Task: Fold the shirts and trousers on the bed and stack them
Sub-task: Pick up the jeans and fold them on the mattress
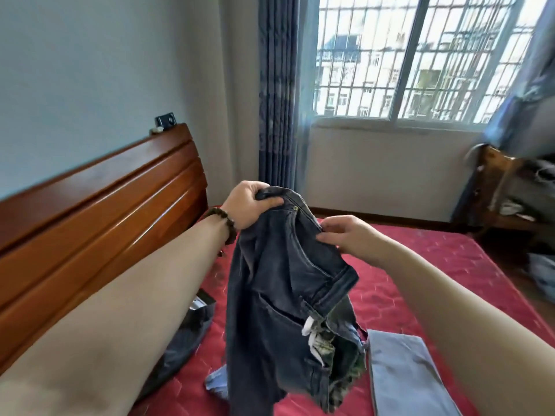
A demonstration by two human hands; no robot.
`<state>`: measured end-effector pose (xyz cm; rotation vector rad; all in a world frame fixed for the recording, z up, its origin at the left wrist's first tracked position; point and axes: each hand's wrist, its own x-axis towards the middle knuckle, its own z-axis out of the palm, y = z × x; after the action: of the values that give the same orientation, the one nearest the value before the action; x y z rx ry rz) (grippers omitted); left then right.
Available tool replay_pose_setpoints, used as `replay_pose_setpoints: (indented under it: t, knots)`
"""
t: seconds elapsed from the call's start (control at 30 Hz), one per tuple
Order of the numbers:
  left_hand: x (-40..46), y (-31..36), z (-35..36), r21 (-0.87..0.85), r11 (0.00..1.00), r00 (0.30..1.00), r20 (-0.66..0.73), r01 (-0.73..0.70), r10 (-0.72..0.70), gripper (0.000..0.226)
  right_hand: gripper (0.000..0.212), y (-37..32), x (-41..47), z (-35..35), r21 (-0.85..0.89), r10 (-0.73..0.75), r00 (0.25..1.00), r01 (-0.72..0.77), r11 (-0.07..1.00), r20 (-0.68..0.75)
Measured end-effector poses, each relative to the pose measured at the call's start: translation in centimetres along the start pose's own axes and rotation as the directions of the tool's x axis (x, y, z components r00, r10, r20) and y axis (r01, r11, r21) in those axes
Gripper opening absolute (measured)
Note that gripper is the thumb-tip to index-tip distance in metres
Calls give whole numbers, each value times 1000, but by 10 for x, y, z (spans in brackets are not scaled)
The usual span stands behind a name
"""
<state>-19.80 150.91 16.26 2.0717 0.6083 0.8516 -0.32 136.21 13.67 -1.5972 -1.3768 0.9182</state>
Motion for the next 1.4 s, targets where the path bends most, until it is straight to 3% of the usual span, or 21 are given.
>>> replay_pose_setpoints:
  t: [0.1, 0.2, 0.27, 0.33, 0.4, 0.47, 0.53, 0.63, 0.73, 0.83, 0.9, 1.03, 1.17, 1.27, 1.33, 1.4]
  knots:
    - [6, 14, -1, 135, 991, 999, 37, -14, 9, 29, 5, -16, -5, -7, 5, -87, 987, 89, 996, -134]
    - [10, 35, -1, 135, 986, 978, 197, -102, 74, 68, 8, -49, -1, -11, -298, -187, 977, 149, 943, -105]
    - [11, 45, 7, 145, 978, 944, 316, -150, 98, 77, 11, -71, 4, -8, -423, -229, 971, 179, 888, -70]
    - [11, 49, 13, 182, 967, 935, 337, -177, 108, 57, 12, -87, 6, -6, -478, -277, 958, 207, 853, -79]
    - [13, 51, 13, 186, 962, 953, 265, -199, 145, 34, 12, -96, 5, -10, -468, -304, 946, 221, 856, -110]
    - [18, 53, 10, 157, 959, 962, 177, -238, 209, 28, 16, -99, 0, -20, -395, -299, 940, 215, 893, -166]
    - [23, 58, 6, 103, 961, 963, 110, -258, 247, 20, 24, -93, -11, -36, -241, -249, 945, 196, 950, -212]
    - [32, 63, -2, -35, 970, 968, 69, -241, 243, 13, 36, -73, -23, -53, 84, -175, 976, 187, 979, -132]
    - [38, 60, -5, -53, 971, 970, 53, -233, 236, 15, 21, -62, -18, -46, 173, -186, 965, 219, 960, -187]
    - [38, 46, -12, 86, 975, 979, 36, -205, 202, 17, 6, -73, -4, -41, 73, -266, 918, 299, 952, -293]
    - [36, 39, -21, 168, 974, 987, 60, -154, 146, 21, 10, -89, 2, -40, -36, -339, 900, 343, 939, -274]
    - [35, 50, -27, -46, 995, 982, 160, -90, 96, 35, 23, -126, 17, -27, -301, -429, 890, 371, 879, -155]
    - [42, 64, -25, 130, 987, 980, 188, -97, 72, 14, 11, -144, 29, -15, -355, -452, 877, 375, 856, -163]
    - [42, 59, -30, 1, 997, 990, 116, -76, 75, 5, 14, -132, 24, -21, -276, -367, 915, 314, 908, -169]
    - [38, 58, -34, -115, 990, 993, 83, -77, 87, 3, 22, -114, 18, -26, -297, -253, 966, 227, 927, -51]
    - [36, 60, -39, -189, 978, 992, 78, -87, 103, 8, 19, -98, 17, -26, -368, -218, 975, 192, 910, -32]
